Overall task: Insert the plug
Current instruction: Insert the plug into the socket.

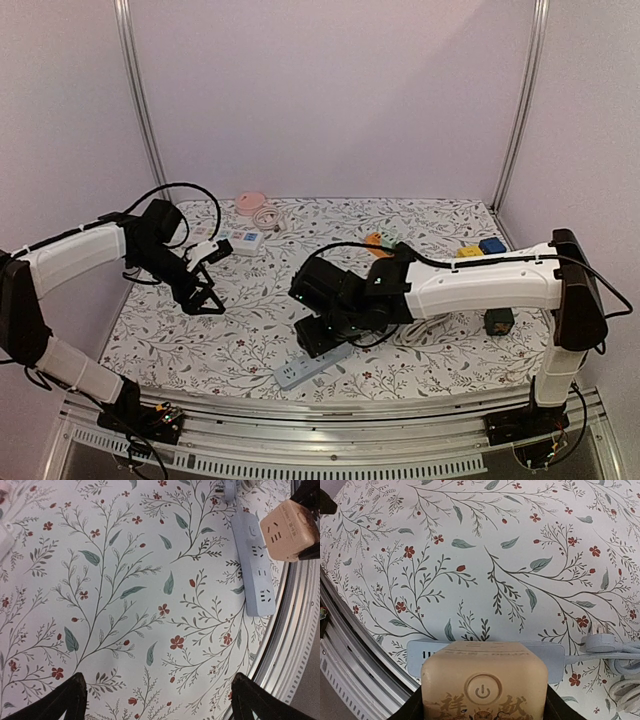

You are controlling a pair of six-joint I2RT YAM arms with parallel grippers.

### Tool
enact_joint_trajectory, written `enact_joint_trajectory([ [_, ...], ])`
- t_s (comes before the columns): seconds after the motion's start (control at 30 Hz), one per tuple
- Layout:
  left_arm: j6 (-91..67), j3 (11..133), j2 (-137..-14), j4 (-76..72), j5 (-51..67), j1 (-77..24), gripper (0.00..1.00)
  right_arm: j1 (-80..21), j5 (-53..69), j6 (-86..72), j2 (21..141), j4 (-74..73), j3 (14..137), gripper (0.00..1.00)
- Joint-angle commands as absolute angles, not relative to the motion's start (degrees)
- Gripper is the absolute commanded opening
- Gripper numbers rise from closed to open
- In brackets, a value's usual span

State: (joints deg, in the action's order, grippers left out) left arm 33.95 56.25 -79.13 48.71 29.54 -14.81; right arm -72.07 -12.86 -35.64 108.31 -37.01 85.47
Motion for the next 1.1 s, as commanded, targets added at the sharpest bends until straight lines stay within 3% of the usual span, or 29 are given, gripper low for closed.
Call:
enact_joint_trajectory([
  [0.0, 33.31, 55.38, -80.14, 48.01, 29.78, -14.04, 1.00, -72.80, -12.20, -34.39, 110.17, -35.17, 85.70, 0.00],
  [1.07, 32.96, 55.68, -81.02, 48.21, 29.55, -13.56, 0.99, -72.92, -14.50, -33.28, 107.77, -35.62, 80.62, 0.00],
])
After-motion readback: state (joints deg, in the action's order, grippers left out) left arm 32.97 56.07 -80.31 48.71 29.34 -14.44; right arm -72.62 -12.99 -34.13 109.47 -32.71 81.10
